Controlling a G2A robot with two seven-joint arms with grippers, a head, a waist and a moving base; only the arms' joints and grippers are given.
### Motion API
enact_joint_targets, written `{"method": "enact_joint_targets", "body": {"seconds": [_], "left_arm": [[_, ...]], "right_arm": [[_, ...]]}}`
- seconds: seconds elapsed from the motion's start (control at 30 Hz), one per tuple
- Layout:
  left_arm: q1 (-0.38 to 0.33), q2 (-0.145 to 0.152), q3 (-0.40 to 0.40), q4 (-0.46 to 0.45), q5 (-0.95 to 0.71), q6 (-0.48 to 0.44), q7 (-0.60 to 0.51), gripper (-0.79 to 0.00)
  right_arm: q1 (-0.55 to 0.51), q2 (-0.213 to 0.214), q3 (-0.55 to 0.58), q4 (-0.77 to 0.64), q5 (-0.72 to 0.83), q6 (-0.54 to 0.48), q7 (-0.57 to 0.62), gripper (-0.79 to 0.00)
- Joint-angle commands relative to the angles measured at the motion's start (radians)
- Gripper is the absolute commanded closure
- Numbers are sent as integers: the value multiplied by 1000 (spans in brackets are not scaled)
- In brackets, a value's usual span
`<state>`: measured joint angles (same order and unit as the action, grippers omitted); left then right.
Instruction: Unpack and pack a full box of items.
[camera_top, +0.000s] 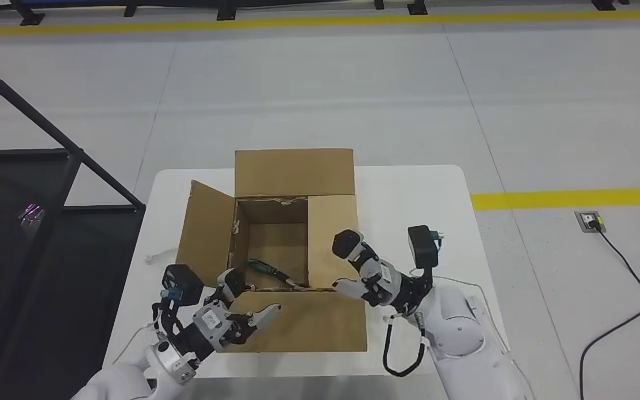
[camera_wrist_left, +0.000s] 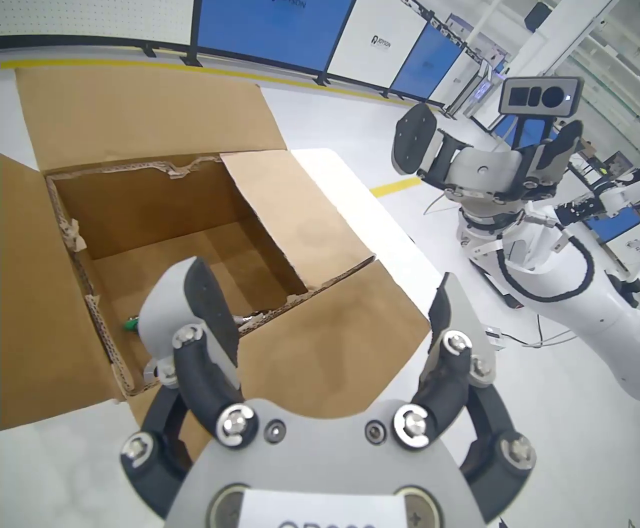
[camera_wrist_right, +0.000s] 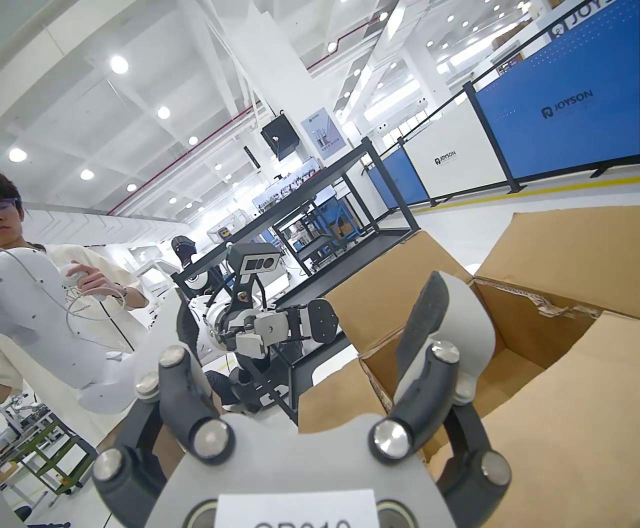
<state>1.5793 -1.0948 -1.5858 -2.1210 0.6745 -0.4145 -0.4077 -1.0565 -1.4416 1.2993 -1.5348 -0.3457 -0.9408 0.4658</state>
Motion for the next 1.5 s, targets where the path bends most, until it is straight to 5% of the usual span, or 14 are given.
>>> {"method": "enact_joint_targets", "body": {"seconds": [0.0, 0.2, 0.4, 0.67, 1.13, 1.47], "left_arm": [[-9, -1, 13, 6, -33, 10, -2, -785], [-199, -6, 116, 106, -244, 140, -201, -785], [-459, -22, 269, 308, -335, 281, -397, -785], [-688, -57, 447, 581, -342, 386, -453, -785], [-761, -103, 521, 818, -661, 171, -388, -785], [-717, -92, 454, 809, -825, -10, -452, -785]], "right_arm": [[8, 3, -3, -5, 16, -2, -2, -785], [-16, 16, 28, -49, 20, -41, -35, -785], [-119, 37, 108, -112, 27, -72, -84, -785], [-244, 66, 186, -194, 70, -72, -131, -785], [-244, 101, 180, -200, 94, -72, -161, -785], [-206, 110, 179, -117, 40, -25, -183, -785]]}}
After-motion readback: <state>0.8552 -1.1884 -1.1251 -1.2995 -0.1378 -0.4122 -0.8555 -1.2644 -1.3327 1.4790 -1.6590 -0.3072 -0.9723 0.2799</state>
